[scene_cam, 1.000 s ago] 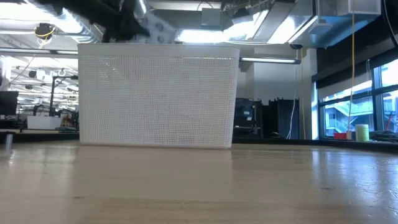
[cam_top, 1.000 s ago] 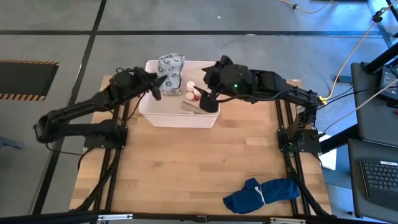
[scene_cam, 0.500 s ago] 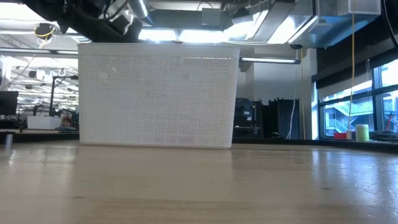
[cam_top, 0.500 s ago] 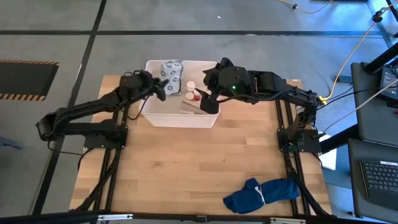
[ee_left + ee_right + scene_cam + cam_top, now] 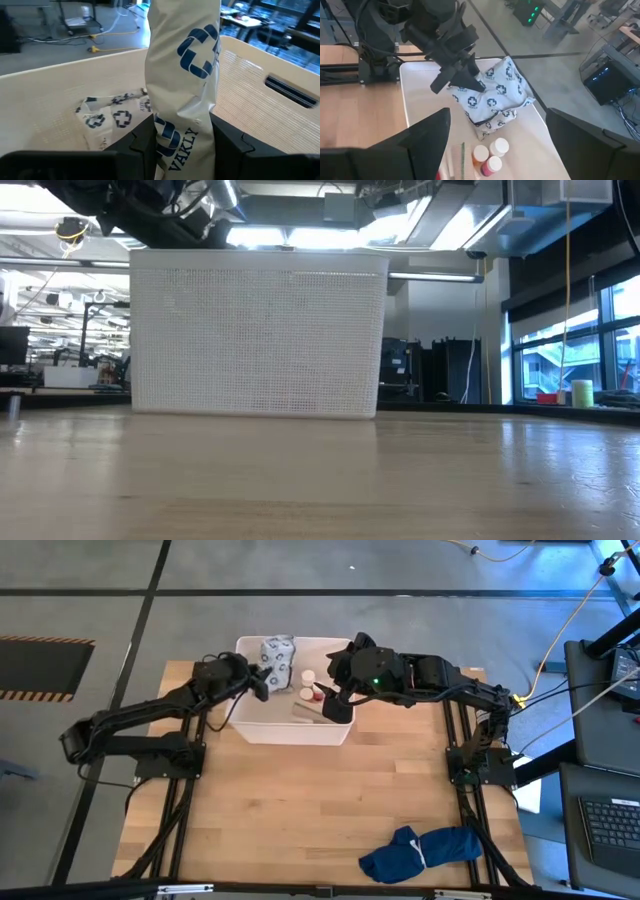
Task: Pick & place medical supplies in basket/bin
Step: Put the mailer bag into the white bin
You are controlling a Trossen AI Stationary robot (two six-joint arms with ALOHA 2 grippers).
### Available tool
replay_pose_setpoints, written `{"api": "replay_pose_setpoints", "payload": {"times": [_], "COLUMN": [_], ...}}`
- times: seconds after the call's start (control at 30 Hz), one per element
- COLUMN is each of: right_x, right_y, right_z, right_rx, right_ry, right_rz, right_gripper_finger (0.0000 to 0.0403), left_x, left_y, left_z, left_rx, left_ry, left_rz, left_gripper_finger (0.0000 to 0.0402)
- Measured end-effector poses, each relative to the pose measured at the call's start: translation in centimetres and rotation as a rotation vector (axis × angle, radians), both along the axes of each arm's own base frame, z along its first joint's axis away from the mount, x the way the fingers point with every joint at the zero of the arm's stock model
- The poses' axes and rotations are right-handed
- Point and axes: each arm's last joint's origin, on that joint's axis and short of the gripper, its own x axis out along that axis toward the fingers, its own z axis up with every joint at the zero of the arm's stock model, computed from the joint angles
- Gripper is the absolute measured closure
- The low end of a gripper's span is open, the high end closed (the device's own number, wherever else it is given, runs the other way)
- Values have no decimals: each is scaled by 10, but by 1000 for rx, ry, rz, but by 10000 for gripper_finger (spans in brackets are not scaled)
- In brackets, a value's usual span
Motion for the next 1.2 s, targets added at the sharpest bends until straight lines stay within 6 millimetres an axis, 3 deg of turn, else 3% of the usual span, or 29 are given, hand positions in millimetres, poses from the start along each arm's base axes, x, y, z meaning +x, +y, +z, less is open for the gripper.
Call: {"api": "replay_pose_setpoints", "payload": {"times": [0.67, 0.93, 1.2], "right_x": [0, 1, 5], "right_y": [0, -2, -3], "right_z": [0, -1, -8], "right_rx": [0, 0, 25], "right_ry": [3, 6, 28], "right_rz": [0, -6, -25], "right_gripper_finger": [75, 75, 75], "left_x": [-3, 10, 22], "left_y": [-10, -3, 6], "left_z": [37, 21, -1], "left_rx": [68, -23, -69], "left_ry": [-180, -180, -70], "left_rz": [-223, -267, -215], "left_gripper_finger": [272, 272, 272]}}
